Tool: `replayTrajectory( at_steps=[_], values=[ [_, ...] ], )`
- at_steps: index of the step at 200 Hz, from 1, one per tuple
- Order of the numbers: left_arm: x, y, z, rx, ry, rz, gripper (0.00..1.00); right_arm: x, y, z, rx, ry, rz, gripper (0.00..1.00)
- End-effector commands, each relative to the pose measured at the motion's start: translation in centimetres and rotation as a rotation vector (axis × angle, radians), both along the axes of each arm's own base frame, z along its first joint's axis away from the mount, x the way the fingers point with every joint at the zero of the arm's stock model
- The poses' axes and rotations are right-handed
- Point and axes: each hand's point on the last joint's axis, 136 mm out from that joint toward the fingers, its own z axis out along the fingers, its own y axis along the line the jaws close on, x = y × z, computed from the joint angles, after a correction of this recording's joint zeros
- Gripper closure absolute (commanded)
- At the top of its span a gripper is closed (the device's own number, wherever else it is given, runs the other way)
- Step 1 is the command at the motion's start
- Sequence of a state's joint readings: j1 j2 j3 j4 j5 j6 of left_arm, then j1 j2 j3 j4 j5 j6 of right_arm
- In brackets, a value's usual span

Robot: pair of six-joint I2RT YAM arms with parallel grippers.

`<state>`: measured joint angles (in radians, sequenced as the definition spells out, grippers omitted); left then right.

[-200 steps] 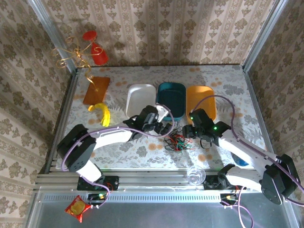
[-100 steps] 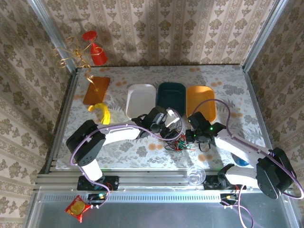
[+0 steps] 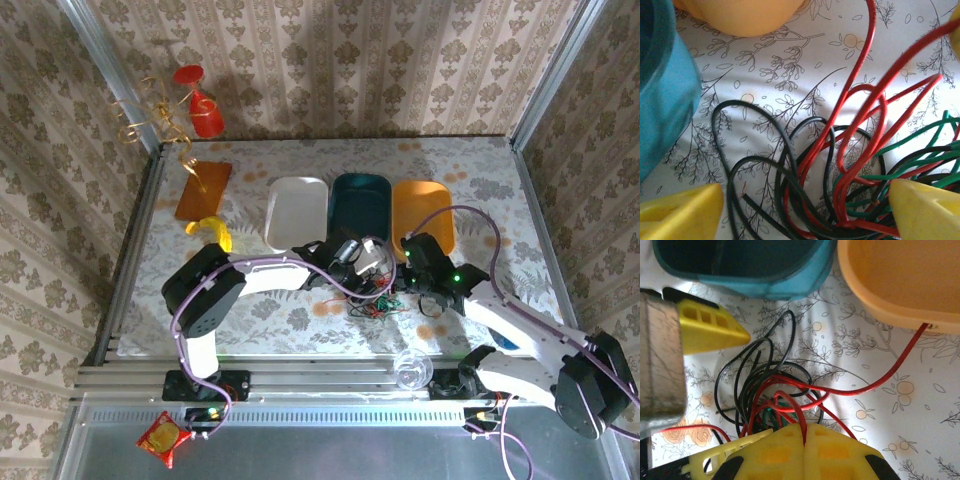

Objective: Untangle the cables

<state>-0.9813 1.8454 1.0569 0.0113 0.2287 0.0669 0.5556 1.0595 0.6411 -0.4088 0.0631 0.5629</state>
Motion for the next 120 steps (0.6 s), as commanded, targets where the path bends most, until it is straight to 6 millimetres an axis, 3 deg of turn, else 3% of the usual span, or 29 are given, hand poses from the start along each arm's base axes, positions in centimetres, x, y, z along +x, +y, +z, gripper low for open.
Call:
replayTrajectory(
  at_steps=[1,38,61,96,120],
  values=[
    [-0.5,1.4,-2.8,0.108,0.013,-0.014,0.31,1.3,-1.3,1.9,0.008,-0.107,-0.104,1.0],
    [-0.2,1.8,-3.9,0.13,0.004,0.01,0.73,1.9,-3.1,4.2,0.01,-0.198,-0.215,1.0],
    [0.1,2.1,-4.0,0.132,-0.012,0.028,1.0,1.9,-6.0,5.4,-0.014,-0.263,-0.382,1.0],
    [0.5,2.6,-3.8,0.124,-0.028,0.061,1.0,1.7,-9.1,7.9,-0.009,-0.365,-0.574,1.0],
    [0.5,2.9,-3.8,0.127,-0.035,0.073,1.0,2.3,-8.6,9.1,0.015,-0.391,-0.551,1.0]
  ],
)
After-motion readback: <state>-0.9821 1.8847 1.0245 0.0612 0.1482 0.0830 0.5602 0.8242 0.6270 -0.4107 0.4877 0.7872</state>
